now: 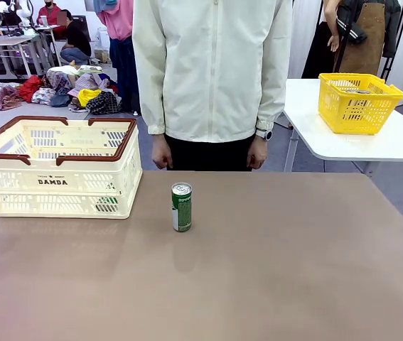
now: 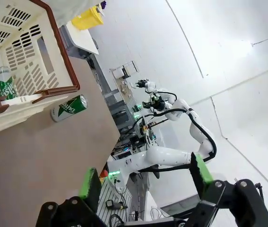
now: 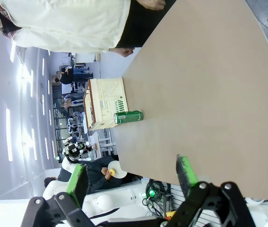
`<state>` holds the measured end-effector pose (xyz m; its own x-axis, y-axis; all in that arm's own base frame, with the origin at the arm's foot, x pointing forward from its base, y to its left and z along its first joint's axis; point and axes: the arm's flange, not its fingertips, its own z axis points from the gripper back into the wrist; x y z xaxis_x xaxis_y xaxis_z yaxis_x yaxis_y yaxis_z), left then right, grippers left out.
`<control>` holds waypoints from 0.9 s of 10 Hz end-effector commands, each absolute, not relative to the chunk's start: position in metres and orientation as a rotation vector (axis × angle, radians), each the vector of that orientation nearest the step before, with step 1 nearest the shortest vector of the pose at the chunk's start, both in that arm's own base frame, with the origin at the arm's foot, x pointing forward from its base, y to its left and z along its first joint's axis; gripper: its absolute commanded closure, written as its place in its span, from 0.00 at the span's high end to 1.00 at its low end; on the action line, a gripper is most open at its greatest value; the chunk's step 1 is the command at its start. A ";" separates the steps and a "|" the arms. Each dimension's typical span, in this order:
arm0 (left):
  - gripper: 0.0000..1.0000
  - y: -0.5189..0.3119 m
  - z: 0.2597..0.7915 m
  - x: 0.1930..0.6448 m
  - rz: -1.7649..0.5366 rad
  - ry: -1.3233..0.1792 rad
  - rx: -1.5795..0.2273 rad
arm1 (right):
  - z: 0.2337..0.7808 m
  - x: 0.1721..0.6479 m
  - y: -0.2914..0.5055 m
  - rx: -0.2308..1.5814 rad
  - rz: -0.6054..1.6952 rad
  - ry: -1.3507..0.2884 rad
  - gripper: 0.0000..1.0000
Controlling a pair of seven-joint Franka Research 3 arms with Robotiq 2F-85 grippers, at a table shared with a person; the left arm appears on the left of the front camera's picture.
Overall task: Place the drinks into the Shopping basket.
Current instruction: Pick up one drink and place it into the Shopping basket.
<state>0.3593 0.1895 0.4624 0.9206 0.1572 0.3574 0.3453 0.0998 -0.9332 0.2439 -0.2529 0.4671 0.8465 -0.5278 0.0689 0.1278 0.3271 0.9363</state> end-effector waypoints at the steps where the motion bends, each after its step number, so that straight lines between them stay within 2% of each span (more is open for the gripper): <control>1: 1.00 0.186 0.463 0.356 -0.138 -0.401 -1.486 | 0.467 0.243 -0.254 1.169 -0.428 -0.411 1.00; 9: 1.00 0.186 0.463 0.356 -0.138 -0.401 -1.486 | 0.467 0.243 -0.254 1.169 -0.428 -0.411 1.00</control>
<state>0.3594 0.1876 0.4611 0.9224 0.1545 0.3541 0.3424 0.0975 -0.9345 0.2439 -0.2529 0.4671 0.8465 -0.5278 0.0689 0.1278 0.3271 0.9363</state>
